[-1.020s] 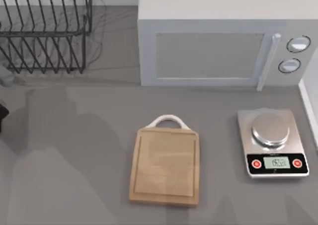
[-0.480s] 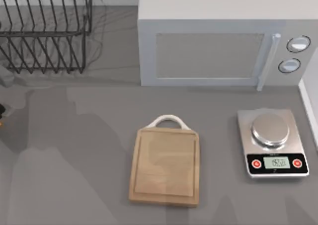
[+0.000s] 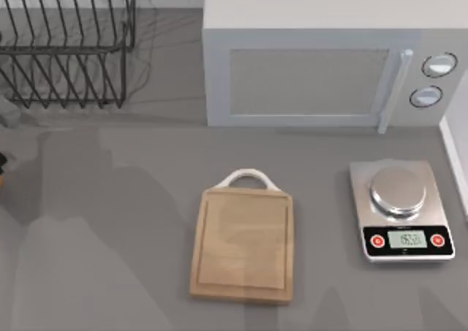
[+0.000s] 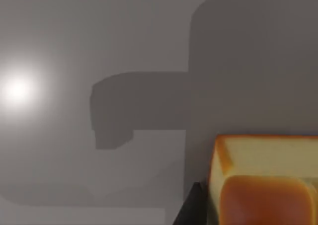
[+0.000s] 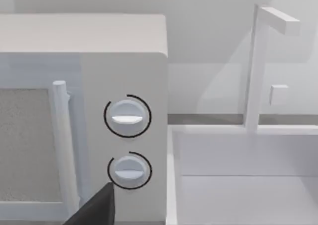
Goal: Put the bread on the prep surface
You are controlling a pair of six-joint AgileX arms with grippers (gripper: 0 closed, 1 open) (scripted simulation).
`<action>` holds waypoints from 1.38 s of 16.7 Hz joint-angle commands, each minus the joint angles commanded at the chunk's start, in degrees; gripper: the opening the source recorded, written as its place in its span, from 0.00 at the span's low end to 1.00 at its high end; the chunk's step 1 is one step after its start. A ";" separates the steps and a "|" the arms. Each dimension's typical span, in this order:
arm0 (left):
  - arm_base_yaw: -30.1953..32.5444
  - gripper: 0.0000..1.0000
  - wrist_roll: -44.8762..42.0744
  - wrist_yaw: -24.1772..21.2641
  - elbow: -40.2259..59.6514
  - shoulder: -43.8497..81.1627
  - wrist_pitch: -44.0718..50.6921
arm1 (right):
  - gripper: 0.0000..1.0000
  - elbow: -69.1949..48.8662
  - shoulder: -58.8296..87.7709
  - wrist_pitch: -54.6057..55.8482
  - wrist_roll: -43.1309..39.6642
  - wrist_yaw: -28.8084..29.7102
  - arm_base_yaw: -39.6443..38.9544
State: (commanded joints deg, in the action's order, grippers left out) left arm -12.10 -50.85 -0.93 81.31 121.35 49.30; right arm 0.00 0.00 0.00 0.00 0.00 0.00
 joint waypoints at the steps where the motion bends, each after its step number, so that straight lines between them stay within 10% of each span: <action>1: -0.13 0.00 0.11 0.01 0.66 -0.17 0.77 | 1.00 0.00 0.00 0.00 0.00 0.00 0.00; 16: 0.19 0.00 -0.41 0.02 13.99 -5.99 20.16 | 1.00 0.00 0.00 0.00 0.00 0.00 0.00; 23: 6.98 0.00 -20.27 -1.59 13.05 -5.78 20.48 | 1.00 0.00 0.00 0.00 0.00 0.00 0.00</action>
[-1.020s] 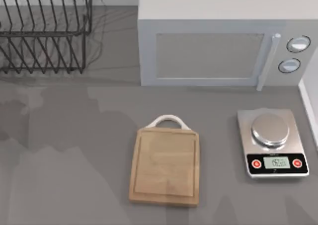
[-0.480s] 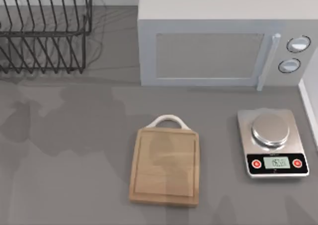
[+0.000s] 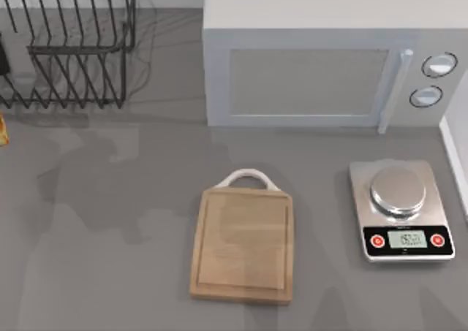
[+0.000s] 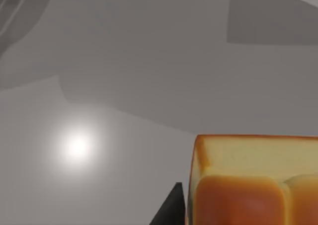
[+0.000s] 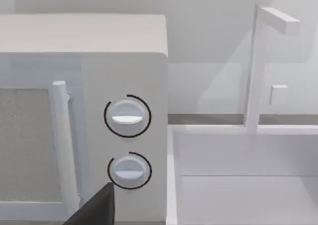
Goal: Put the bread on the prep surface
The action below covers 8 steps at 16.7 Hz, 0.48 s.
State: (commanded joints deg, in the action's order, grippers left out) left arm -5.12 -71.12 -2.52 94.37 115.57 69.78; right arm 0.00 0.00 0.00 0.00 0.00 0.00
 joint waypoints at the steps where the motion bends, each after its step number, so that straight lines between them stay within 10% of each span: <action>1: 1.64 0.00 -4.90 -0.35 -0.43 0.17 0.16 | 1.00 0.00 0.00 0.00 0.00 0.00 0.00; 8: 15.79 0.00 -46.85 -3.59 -4.51 2.95 3.35 | 1.00 0.00 0.00 0.00 0.00 0.00 0.00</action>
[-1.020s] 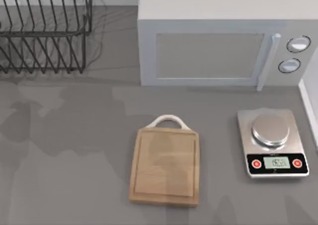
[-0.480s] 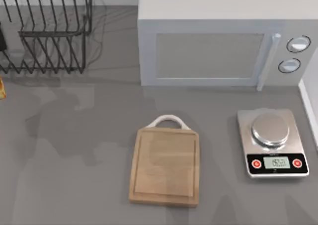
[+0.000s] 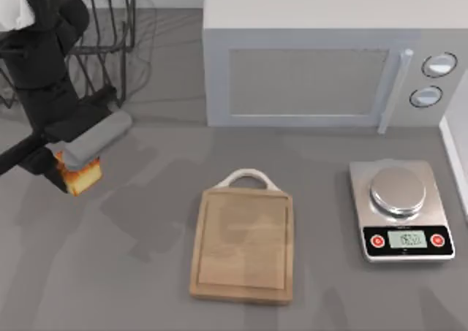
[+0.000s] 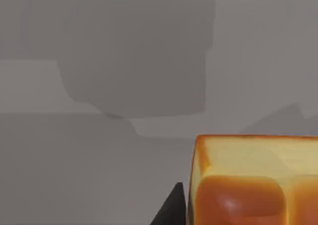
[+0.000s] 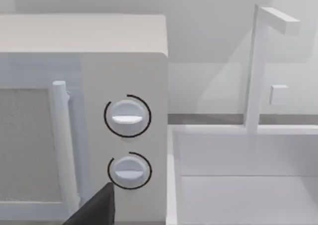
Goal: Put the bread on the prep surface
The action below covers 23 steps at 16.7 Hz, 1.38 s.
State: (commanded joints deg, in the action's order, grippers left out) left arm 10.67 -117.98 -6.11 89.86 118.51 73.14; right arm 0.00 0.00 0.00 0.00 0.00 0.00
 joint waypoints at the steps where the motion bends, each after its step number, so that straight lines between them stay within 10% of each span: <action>1: 2.24 0.00 -6.53 -0.52 -0.59 0.57 0.63 | 1.00 0.00 0.00 0.00 0.00 0.00 0.00; 14: 27.32 0.00 -84.25 -0.20 0.44 3.57 -0.49 | 1.00 0.00 0.00 0.00 0.00 0.00 0.00; 23: 33.38 0.00 -107.32 6.12 5.87 1.39 -7.73 | 1.00 0.00 0.00 0.00 0.00 0.00 0.00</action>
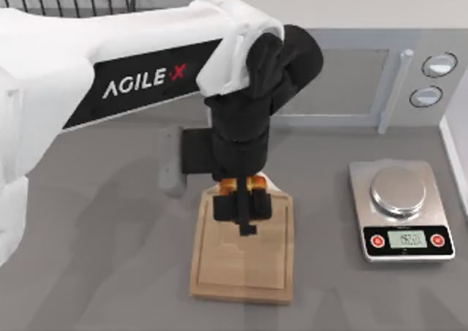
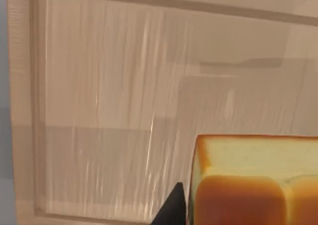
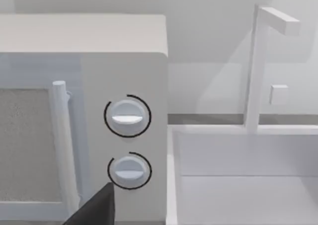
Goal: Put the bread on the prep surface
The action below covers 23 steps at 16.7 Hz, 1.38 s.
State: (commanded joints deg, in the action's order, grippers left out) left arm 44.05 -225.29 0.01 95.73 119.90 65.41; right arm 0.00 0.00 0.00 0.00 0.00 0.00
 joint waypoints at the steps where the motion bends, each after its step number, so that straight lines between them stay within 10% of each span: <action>1: 0.00 0.00 0.00 0.00 0.00 0.00 0.00 | 1.00 0.00 0.00 0.00 0.00 0.00 0.00; 23: 0.08 0.00 0.03 -0.03 -5.98 2.65 -8.92 | 1.00 0.00 0.00 0.00 0.00 0.00 0.00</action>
State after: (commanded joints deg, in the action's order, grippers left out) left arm 44.13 -225.26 -0.02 89.76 122.55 56.49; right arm 0.00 0.00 0.00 0.00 0.00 0.00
